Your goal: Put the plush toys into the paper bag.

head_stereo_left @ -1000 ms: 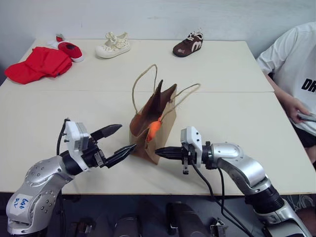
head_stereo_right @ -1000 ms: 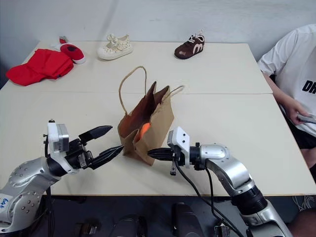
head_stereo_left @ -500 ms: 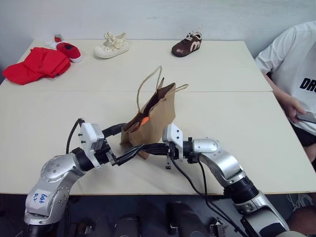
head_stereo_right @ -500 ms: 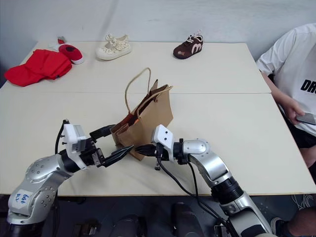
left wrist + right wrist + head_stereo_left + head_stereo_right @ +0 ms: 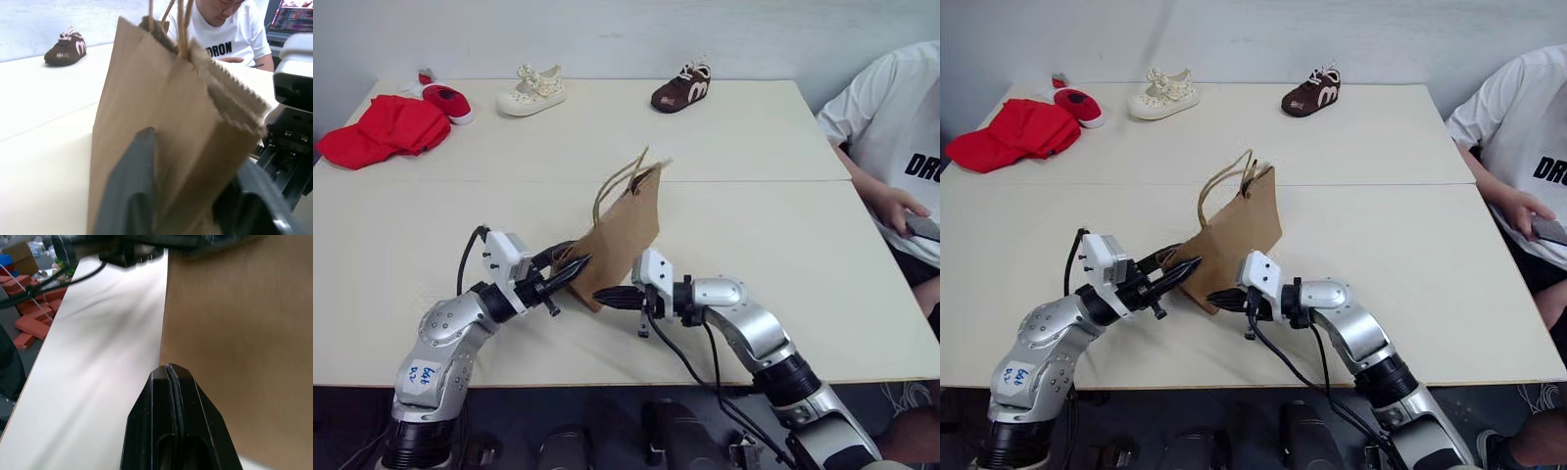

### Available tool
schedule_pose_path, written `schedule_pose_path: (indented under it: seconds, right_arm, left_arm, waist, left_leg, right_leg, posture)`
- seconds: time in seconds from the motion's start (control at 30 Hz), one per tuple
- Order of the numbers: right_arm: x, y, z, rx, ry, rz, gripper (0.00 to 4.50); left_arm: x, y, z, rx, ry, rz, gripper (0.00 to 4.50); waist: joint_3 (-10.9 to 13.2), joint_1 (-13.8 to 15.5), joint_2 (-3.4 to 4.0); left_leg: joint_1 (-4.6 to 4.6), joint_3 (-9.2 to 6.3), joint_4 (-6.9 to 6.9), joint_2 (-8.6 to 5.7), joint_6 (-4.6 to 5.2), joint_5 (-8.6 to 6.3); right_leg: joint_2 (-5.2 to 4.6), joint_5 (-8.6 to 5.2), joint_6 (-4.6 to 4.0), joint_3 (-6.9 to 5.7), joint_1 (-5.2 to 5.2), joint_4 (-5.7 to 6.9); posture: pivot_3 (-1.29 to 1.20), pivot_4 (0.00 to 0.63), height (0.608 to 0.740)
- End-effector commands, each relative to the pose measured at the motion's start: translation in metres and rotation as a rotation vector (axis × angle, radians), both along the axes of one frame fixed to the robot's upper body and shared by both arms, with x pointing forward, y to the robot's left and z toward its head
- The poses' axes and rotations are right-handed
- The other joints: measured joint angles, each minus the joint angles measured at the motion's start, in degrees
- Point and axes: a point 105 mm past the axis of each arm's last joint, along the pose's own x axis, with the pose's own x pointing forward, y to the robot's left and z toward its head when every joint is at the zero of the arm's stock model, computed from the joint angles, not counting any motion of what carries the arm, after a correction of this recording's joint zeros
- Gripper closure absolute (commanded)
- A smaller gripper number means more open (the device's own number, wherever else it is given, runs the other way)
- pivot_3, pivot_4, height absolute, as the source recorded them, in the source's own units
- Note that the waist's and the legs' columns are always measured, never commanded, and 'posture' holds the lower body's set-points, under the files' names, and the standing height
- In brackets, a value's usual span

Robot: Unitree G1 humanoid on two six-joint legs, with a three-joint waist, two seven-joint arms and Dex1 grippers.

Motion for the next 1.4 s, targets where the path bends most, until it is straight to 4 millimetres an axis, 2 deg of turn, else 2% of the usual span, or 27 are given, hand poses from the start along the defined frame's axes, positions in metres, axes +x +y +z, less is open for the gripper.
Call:
schedule_pose_path:
  seconds: [0.03, 0.2, 0.37, 0.43, 0.53, 0.67, 0.9, 1.03, 1.1, 1.2, 1.27, 1.3, 1.4]
  right_arm:
    - [-0.002, -0.022, 0.012, 0.031, -0.006, -0.052, 4.50]
    - [-0.016, -0.069, 0.001, -0.055, 0.009, -0.139, 4.50]
    - [-0.029, -0.128, -0.011, -0.151, 0.000, -0.336, 4.50]
    - [-0.031, -0.150, -0.010, -0.181, -0.028, -0.415, 4.50]
    - [-0.036, -0.173, -0.006, -0.198, -0.061, -0.491, 4.50]
    - [-0.046, -0.186, -0.001, -0.173, -0.093, -0.533, 4.50]
    - [-0.049, -0.185, 0.002, -0.134, -0.107, -0.541, 4.50]
    - [-0.049, -0.178, 0.003, -0.118, -0.110, -0.503, 4.50]
    - [-0.052, -0.171, 0.008, -0.076, -0.132, -0.427, 4.50]
    - [-0.044, -0.177, 0.017, -0.030, -0.112, -0.435, 4.50]
    - [-0.042, -0.180, 0.022, 0.004, -0.072, -0.427, 4.14]
    - [-0.041, -0.182, 0.027, -0.004, -0.108, -0.418, 3.93]
    - [-0.046, -0.189, 0.031, -0.121, -0.163, -0.331, 2.91]
  left_arm:
    - [-0.006, 0.003, 0.008, 0.029, -0.014, -0.136, 4.40]
    - [-0.016, -0.008, 0.018, 0.075, 0.004, -0.438, 4.46]
    - [-0.022, -0.021, 0.029, 0.081, -0.029, -0.694, 4.46]
    - [-0.018, -0.021, 0.027, 0.115, -0.028, -0.734, 4.46]
    - [-0.006, -0.018, 0.020, 0.195, -0.055, -0.731, 4.46]
    - [0.019, -0.013, 0.016, 0.267, -0.121, -0.660, 4.46]
    - [0.032, -0.010, 0.005, 0.354, -0.157, -0.622, 4.46]
    - [0.033, -0.007, 0.016, 0.383, -0.153, -0.580, 3.53]
    - [0.031, 0.004, 0.022, 0.384, -0.151, -0.537, 2.87]
    - [0.021, 0.030, 0.022, 0.387, -0.102, -0.460, 1.92]
    - [0.008, 0.044, 0.017, 0.404, -0.060, -0.433, 1.30]
    - [0.003, 0.050, 0.015, 0.408, -0.049, -0.406, 0.99]
    - [-0.014, 0.076, 0.007, 0.463, -0.024, -0.297, 0.08]
  waist:
    - [0.00, 0.12, 0.00]
    - [0.00, 0.74, 0.00]
    - [0.00, 1.41, 0.00]
    - [0.00, 1.42, 0.00]
    - [0.00, 1.21, 0.00]
    - [0.00, 1.40, 0.00]
    - [0.00, 1.41, 0.00]
    - [0.00, 1.41, 0.00]
    - [0.00, 1.41, 0.00]
    - [0.00, 0.95, 0.02]
    - [0.00, 0.70, 0.03]
    - [0.00, 0.75, 0.04]
    - [0.02, 1.16, 0.06]
  left_leg:
    - [0.00, 0.00, 0.01, 0.00, 0.00, 0.00]
    - [-0.04, -0.01, 0.08, -0.02, 0.00, -0.01]
    - [-0.07, 0.01, 0.18, -0.03, -0.01, -0.02]
    - [-0.07, 0.03, 0.25, -0.05, 0.01, -0.03]
    - [-0.01, 0.07, 0.34, -0.05, 0.01, -0.03]
    - [0.01, 0.08, 0.36, -0.03, -0.01, -0.03]
    - [-0.01, 0.11, 0.47, -0.03, 0.05, -0.06]
    - [-0.01, 0.10, 0.53, -0.03, 0.07, -0.07]
    - [-0.01, 0.10, 0.54, -0.02, 0.07, -0.08]
    - [-0.02, 0.12, 0.52, 0.01, 0.08, -0.08]
    - [0.05, 0.14, 0.48, 0.04, 0.06, -0.10]
    - [0.05, 0.13, 0.46, 0.06, 0.05, -0.10]
    - [0.02, 0.09, 0.47, 0.06, 0.07, -0.13]
  right_leg:
    - [0.00, 0.00, 0.00, -0.01, 0.00, 0.00]
    - [0.01, 0.00, 0.00, -0.04, 0.01, 0.00]
    - [0.07, 0.00, 0.00, -0.03, 0.02, -0.01]
    - [0.08, 0.01, 0.03, 0.01, 0.03, 0.04]
    - [0.15, 0.03, 0.06, 0.07, 0.07, 0.08]
    - [0.24, 0.03, 0.06, 0.09, 0.08, 0.10]
    - [0.19, 0.06, 0.11, 0.14, 0.09, 0.11]
    - [0.18, 0.07, 0.12, 0.15, 0.09, 0.15]
    - [0.18, 0.07, 0.12, 0.14, 0.09, 0.16]
    - [0.18, 0.07, 0.12, 0.18, 0.07, 0.17]
    - [0.19, 0.05, 0.09, 0.22, 0.07, 0.21]
    - [0.19, 0.04, 0.07, 0.20, 0.05, 0.21]
    - [0.14, 0.02, 0.04, 0.17, 0.03, 0.21]
  posture:
    - [0.00, 0.150, 0.740]
    - [0.00, 0.150, 0.740]
    - [0.00, 0.150, 0.740]
    - [0.00, 0.150, 0.740]
    - [0.00, 0.150, 0.740]
    - [0.00, 0.150, 0.740]
    - [0.00, 0.150, 0.740]
    - [0.00, 0.150, 0.740]
    - [0.00, 0.150, 0.740]
    - [0.00, 0.150, 0.740]
    - [0.00, 0.150, 0.740]
    - [0.00, 0.150, 0.740]
    - [0.00, 0.150, 0.740]
